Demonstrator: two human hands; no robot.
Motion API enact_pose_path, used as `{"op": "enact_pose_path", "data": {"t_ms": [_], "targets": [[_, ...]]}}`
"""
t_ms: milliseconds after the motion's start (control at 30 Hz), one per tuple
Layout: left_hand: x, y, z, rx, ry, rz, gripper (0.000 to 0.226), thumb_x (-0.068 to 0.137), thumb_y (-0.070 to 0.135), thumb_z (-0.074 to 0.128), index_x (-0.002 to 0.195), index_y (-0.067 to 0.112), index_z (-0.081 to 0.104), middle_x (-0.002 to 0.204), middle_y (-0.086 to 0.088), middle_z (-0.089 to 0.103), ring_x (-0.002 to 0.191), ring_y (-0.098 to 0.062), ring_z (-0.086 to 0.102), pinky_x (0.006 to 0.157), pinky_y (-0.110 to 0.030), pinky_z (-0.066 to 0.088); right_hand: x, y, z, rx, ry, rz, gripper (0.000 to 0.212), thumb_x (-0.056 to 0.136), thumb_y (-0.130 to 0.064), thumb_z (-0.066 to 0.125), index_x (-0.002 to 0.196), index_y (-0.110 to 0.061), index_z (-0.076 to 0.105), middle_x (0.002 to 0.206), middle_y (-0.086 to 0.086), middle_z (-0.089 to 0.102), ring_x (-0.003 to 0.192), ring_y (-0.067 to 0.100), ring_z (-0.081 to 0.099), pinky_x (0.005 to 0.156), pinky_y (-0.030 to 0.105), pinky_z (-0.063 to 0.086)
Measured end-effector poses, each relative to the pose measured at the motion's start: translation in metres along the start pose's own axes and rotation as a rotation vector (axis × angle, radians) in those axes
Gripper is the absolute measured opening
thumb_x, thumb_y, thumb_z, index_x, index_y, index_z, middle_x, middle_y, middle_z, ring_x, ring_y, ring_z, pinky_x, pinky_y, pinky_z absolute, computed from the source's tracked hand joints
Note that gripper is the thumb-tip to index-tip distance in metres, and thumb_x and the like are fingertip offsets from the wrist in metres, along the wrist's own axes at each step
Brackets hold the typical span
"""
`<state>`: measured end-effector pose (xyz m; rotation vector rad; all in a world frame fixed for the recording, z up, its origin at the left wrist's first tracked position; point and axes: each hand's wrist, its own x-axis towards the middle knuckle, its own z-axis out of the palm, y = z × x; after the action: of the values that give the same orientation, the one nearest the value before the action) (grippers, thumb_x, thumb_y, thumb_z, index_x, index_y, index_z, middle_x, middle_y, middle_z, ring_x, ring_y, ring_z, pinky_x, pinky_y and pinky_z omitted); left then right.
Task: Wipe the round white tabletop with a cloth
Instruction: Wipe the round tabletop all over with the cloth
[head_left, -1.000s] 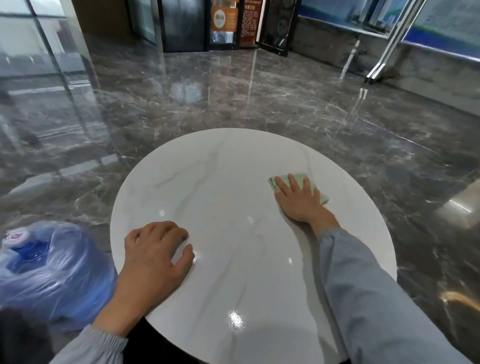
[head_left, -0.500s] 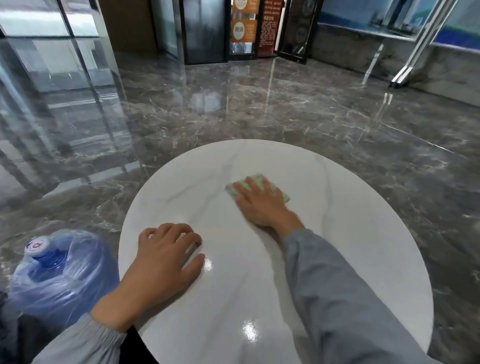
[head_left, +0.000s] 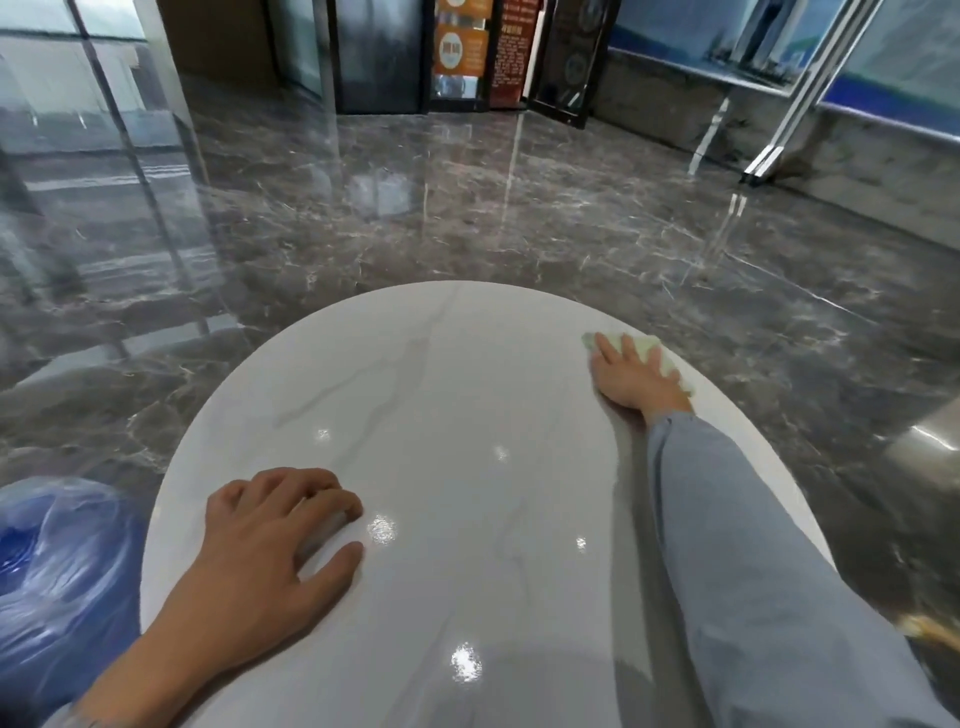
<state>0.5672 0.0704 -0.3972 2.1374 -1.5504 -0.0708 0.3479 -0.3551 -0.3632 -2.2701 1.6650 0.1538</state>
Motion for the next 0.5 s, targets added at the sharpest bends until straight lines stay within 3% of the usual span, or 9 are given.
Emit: {"op": "enact_pose_path", "data": {"t_ms": [200,300,400,500], "targets": [[0.000,0.001,0.000,-0.005,-0.004,-0.006,0.031,0.089,0.061,0.053,0.114,0.048,0.066,0.123,0.028,0.054,0.121,-0.003,0.047,0.104,-0.044,0.032,-0.061,-0.217,0.084,-0.167,-0.148,-0.731,0.056,0.104,-0.064,0.013,0.158,-0.057,0.004,0.172,-0.014,-0.011,0.156,0.034,-0.020,0.118,0.067,-0.014],[0.001,-0.003,0.001,-0.029,0.006,0.000,0.026,0.090,0.060,0.056,0.114,0.050,0.062,0.125,0.032,0.050,0.122,0.002,0.043,0.103,-0.041,0.031,-0.115,-0.273,0.121,-0.242,-0.194,-1.037,0.055,0.101,-0.068,0.011,0.155,-0.060,0.005,0.172,-0.015,-0.009,0.156,0.033,-0.019,0.113,0.067,-0.018],[0.003,-0.005,-0.001,-0.035,-0.003,-0.024,0.027,0.091,0.061,0.055,0.116,0.053,0.061,0.127,0.034,0.049,0.127,0.008,0.037,0.109,-0.036,0.025,-0.109,-0.269,0.112,-0.222,-0.174,-1.039,0.055,0.102,-0.068,0.013,0.156,-0.059,0.009,0.172,-0.017,-0.006,0.157,0.028,-0.015,0.117,0.062,-0.014],[0.003,-0.007,-0.002,-0.070,0.009,-0.042,0.033,0.088,0.061,0.055,0.118,0.054,0.063,0.130,0.031,0.049,0.131,0.008,0.038,0.110,-0.035,0.026,-0.061,-0.225,0.075,-0.142,-0.093,-0.752,0.053,0.106,-0.061,0.014,0.159,-0.054,0.010,0.172,-0.015,-0.004,0.158,0.028,-0.012,0.121,0.063,-0.005]]}}
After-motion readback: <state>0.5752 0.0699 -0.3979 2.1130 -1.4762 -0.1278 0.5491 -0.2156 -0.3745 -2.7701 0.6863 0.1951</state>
